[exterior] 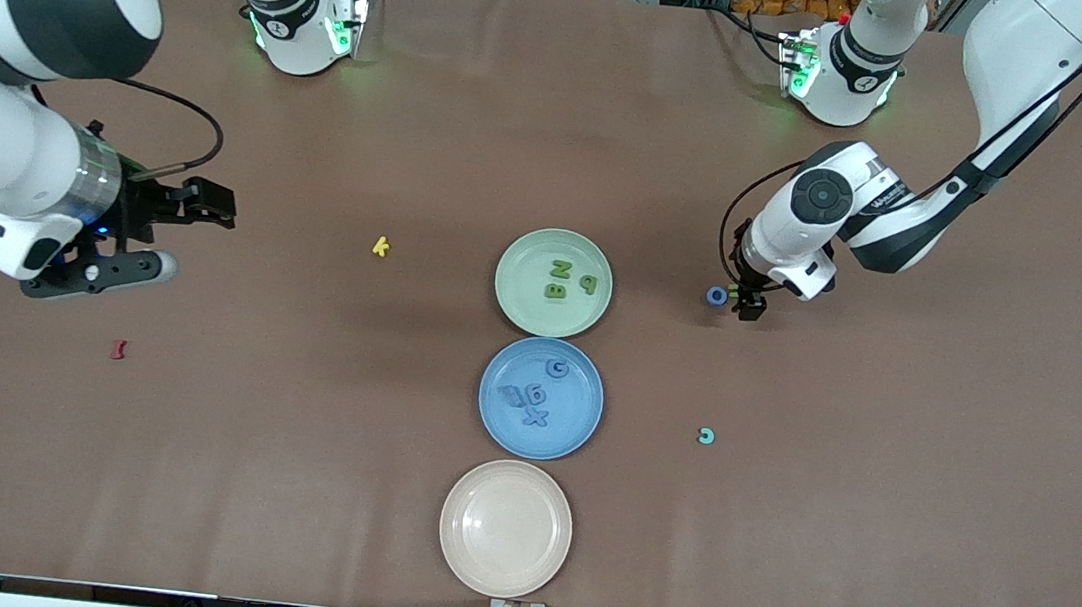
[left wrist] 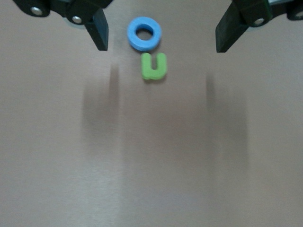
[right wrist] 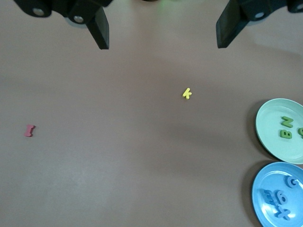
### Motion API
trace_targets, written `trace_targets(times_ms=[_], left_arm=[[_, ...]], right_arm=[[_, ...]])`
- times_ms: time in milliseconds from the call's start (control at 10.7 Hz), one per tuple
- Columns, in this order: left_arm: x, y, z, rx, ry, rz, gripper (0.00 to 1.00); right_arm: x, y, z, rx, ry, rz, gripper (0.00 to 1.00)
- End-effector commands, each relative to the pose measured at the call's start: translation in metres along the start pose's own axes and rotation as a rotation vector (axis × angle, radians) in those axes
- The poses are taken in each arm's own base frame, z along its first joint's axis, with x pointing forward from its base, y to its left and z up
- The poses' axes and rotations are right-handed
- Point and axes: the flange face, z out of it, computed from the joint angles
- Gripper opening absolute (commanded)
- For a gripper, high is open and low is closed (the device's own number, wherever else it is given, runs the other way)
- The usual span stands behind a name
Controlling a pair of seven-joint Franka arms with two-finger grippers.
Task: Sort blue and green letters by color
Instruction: 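Lower the left gripper onto the green n beside the blue o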
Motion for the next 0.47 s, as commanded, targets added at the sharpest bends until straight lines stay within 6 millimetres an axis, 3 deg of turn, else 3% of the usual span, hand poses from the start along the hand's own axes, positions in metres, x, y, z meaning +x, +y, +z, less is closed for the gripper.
trace_targets(times_ms=[0,373], left_arm=[[0.005,-0.019,0.000,-0.037,0.013,0.014,1.00],[0.018,-0.010,0.006,-0.048,0.005,0.031,1.00]], right_arm=[[0.006,0.013,-0.004,0.001,0.064,0.002,1.00],[0.012,0.018,-0.004,0.001,0.086,-0.017,1.00]])
